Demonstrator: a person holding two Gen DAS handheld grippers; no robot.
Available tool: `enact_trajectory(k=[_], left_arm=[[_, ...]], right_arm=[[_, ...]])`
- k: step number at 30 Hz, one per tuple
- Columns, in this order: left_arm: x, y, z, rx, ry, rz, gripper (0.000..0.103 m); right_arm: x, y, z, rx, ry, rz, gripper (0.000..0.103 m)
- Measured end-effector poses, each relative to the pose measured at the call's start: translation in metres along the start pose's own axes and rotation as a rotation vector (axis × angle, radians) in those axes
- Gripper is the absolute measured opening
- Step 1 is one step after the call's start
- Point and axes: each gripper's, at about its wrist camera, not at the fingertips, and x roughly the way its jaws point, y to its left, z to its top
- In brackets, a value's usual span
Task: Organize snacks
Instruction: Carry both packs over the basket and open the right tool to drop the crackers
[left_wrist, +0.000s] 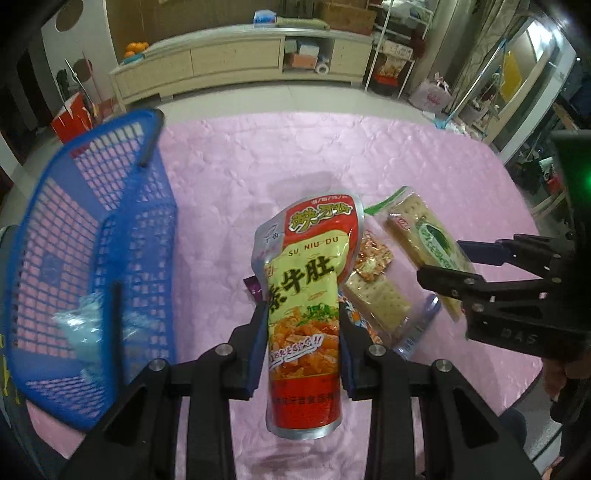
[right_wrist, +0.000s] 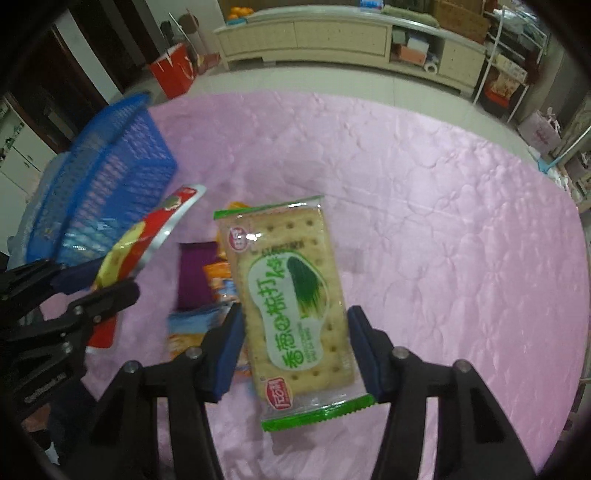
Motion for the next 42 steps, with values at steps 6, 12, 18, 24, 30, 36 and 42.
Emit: enact_trajectory(k=[6, 12, 18, 24, 30, 36, 42], left_arm=[[-0.054, 0.001, -0.016, 0.02, -0.073, 0.005, 0.031], [-0.098, 0.015, -0.025, 0.023, -0.14, 0.01, 0.031], [-0.137, 0.049, -0.034, 0.026, -0.2, 0.034, 0.031], [-0.156, 0.089, -0.04, 0.013, -0.214, 0.064, 0.031], [-0.171, 0.129, -0.044, -0.022, -0.231, 0.092, 0.031], [-0.168, 0.172, -0.038, -0.073, -0.226, 0.094, 0.031], [-0.155, 0.202, -0.028, -0.099, -0.209, 0.086, 0.031]], right_arm=[[-0.05, 0.025, -0.017, -0.001, -0.071, 0.005, 0.06], [-0.088, 0.063, -0.009, -0.019, -0.131, 0.021, 0.06], [-0.112, 0.097, -0.001, -0.047, -0.182, 0.029, 0.06], [-0.111, 0.136, 0.017, -0.067, -0.192, 0.061, 0.06], [-0.101, 0.179, 0.039, -0.119, -0.177, 0.077, 0.06], [-0.083, 0.212, 0.065, -0.168, -0.158, 0.07, 0.06], [-0.057, 0.226, 0.087, -0.166, -0.135, 0.081, 0.06]])
